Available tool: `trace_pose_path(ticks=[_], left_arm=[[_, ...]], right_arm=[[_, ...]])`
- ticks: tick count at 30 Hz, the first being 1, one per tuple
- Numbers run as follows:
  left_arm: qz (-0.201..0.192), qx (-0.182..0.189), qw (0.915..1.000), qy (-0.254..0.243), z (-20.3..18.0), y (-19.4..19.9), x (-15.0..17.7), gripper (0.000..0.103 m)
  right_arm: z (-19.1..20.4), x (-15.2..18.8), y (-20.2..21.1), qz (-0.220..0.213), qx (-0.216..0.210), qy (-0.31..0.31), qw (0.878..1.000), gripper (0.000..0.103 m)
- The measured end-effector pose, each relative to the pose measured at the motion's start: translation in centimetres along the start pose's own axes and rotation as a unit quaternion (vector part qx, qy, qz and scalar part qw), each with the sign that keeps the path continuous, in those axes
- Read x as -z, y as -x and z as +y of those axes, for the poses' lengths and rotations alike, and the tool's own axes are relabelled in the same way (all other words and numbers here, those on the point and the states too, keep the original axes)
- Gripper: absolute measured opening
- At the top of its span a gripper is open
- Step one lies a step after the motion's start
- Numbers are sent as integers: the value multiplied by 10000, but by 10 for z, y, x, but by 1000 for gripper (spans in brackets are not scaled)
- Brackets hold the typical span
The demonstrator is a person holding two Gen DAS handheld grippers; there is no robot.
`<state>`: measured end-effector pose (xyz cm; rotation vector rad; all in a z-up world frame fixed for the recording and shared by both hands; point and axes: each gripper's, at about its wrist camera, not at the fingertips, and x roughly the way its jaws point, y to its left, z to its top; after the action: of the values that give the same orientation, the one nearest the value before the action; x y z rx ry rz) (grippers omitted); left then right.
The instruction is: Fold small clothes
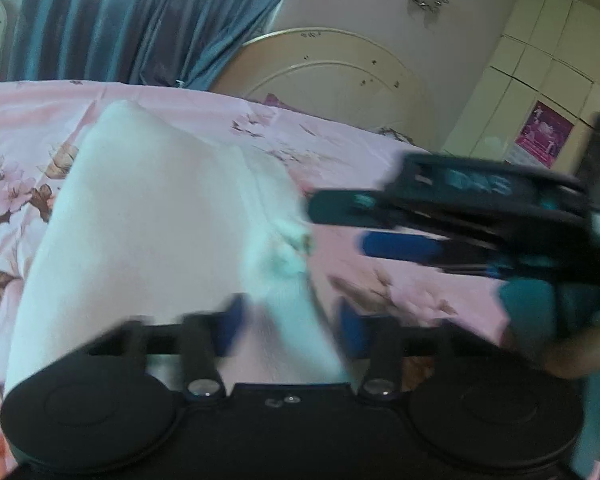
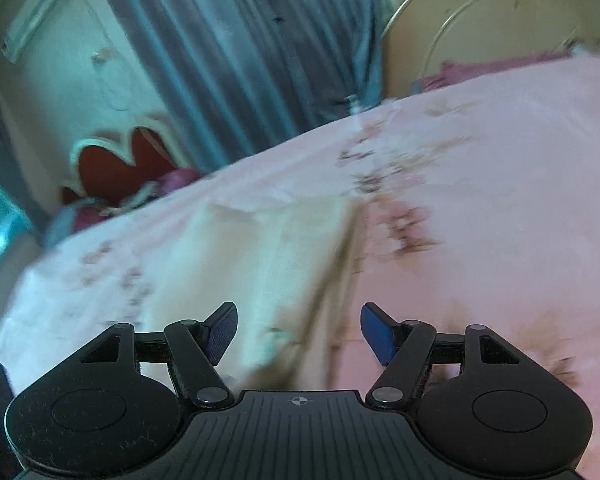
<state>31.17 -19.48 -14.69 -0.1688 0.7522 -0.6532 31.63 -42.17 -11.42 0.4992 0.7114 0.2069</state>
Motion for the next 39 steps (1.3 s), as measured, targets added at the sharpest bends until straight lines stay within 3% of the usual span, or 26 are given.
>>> trace_pose_path(ticks=[1,7,13,16,19,24,27,29,32,35,39], left_arm=[[-12,16,10000,-14,-3,7,1,83],[-159,9,9999,-32,6,56,8,83],[-568,-806,9947,294,46,81,-3,82],[-572,-1074,9914,490,64,75,-13,82],[-567,-1201,9892,614,76,61,-19,81],[-485,-1059,9908,696,71,51,-16,81],[-247,-994,9927,631,68,38,-8,79],[57,-983,9931,632,69,27,-2,74],[75,-971,9939,510,68,27,4,74],[108,-956,9939,531,70,28,4,74],[139,-1006,9941,384,62,27,7,74]], right_arm=[[1,-1,-5,88,-87,-15,9999,68],[-4,10,-18,445,-237,-290,9983,68],[-6,2,-40,445,-391,-567,9966,67],[-6,-4,-50,459,-248,-517,9973,20],[-5,-12,-55,540,-201,-316,9978,19],[13,-33,-44,479,52,736,9961,17],[-6,-24,-56,908,224,589,9939,17],[-12,-21,-52,852,204,403,9953,18],[-11,-22,-37,712,201,261,9969,18],[-14,-12,-19,772,59,-54,9970,33],[-5,15,2,912,45,47,9958,37]])
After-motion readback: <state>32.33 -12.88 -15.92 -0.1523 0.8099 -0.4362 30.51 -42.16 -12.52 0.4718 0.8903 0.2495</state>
